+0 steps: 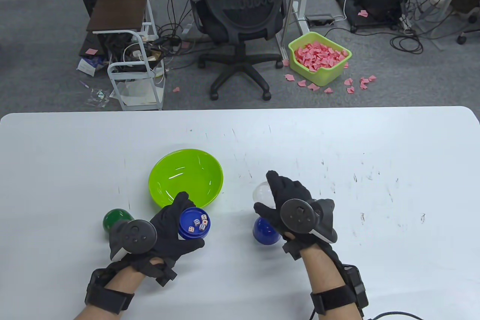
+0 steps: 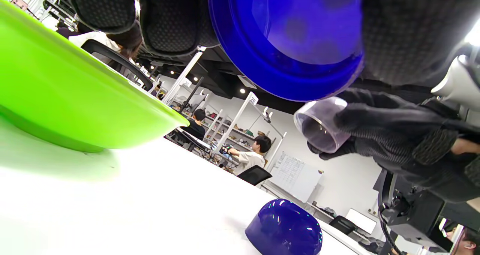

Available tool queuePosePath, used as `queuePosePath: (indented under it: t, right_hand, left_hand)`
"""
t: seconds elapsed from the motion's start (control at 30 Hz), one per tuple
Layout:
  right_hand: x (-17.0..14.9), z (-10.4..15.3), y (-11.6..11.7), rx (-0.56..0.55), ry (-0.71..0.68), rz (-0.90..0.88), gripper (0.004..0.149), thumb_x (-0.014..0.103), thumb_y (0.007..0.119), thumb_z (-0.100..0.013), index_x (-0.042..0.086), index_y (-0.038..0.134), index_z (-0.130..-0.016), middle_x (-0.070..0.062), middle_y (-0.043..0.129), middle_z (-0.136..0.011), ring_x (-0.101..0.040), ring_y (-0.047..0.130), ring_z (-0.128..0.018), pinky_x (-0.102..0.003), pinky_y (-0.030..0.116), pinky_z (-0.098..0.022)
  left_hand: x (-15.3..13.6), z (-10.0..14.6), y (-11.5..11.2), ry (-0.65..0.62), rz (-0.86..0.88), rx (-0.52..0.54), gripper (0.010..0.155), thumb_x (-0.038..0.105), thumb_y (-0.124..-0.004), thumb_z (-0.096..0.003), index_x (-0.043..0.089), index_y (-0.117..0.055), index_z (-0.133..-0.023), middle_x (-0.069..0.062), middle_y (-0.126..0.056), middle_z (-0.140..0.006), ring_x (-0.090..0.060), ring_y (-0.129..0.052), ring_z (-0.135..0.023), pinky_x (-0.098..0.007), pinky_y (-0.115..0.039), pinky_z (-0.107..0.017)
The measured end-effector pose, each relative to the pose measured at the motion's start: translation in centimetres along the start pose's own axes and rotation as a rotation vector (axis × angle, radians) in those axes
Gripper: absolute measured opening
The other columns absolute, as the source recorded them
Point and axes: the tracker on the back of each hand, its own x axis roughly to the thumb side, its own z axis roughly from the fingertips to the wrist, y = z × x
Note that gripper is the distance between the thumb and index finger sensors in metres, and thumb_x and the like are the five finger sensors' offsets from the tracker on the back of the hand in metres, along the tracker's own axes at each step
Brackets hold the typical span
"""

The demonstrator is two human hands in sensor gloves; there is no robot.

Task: Pour dice into bowl

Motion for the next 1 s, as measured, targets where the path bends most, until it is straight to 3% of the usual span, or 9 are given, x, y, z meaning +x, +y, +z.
queuePosePath:
  t: [0.23, 0.43, 0.67, 1.0]
  right_hand:
    - [-4.3, 0.9, 1.1, 0.03, 0.125, 0.071, 0.083, 0.049, 0.088, -0.05, 0.001, 0.056, -0.109, -0.032, 0.077, -0.099, -0.056, 0.082, -0.076, -0.074, 0.067, -0.059]
    - [-7.0, 2.0, 2.4, 0.127, 0.211, 0.121, 0.083, 0.048, 0.091, -0.049, 0.0, 0.057, -0.108, -0.032, 0.076, -0.1, -0.057, 0.081, -0.077, -0.075, 0.066, -0.059]
    - [-8.1, 2.6, 4.2, 0.272, 0.274, 0.164, 0.084, 0.044, 0.094, -0.046, -0.001, 0.058, -0.107, -0.032, 0.078, -0.1, -0.058, 0.08, -0.079, -0.077, 0.064, -0.059]
    - [-8.3, 2.8, 5.9, 0.362, 0.299, 0.184, 0.084, 0.046, 0.094, -0.046, -0.002, 0.059, -0.106, -0.031, 0.079, -0.099, -0.059, 0.079, -0.08, -0.077, 0.063, -0.06]
  left_hand:
    - [-0.6, 0.0, 0.3, 0.025, 0.025, 0.015, 0.112, 0.069, -0.089, -0.0339, 0.018, -0.024, -0.11, -0.013, -0.065, -0.107, -0.036, -0.077, -0.092, -0.061, -0.066, -0.073]
    - [-0.8, 0.0, 0.5, 0.041, 0.032, 0.023, 0.112, 0.069, -0.088, -0.0341, 0.018, -0.024, -0.11, -0.014, -0.065, -0.107, -0.037, -0.077, -0.092, -0.061, -0.066, -0.073]
    - [-1.1, 0.0, 0.8, 0.052, 0.032, 0.041, 0.112, 0.069, -0.088, -0.0339, 0.018, -0.024, -0.11, -0.014, -0.064, -0.107, -0.036, -0.077, -0.092, -0.061, -0.066, -0.073]
    - [-1.6, 0.2, 1.3, 0.068, 0.05, 0.062, 0.112, 0.069, -0.088, -0.0341, 0.018, -0.023, -0.11, -0.013, -0.064, -0.107, -0.036, -0.076, -0.093, -0.061, -0.066, -0.073]
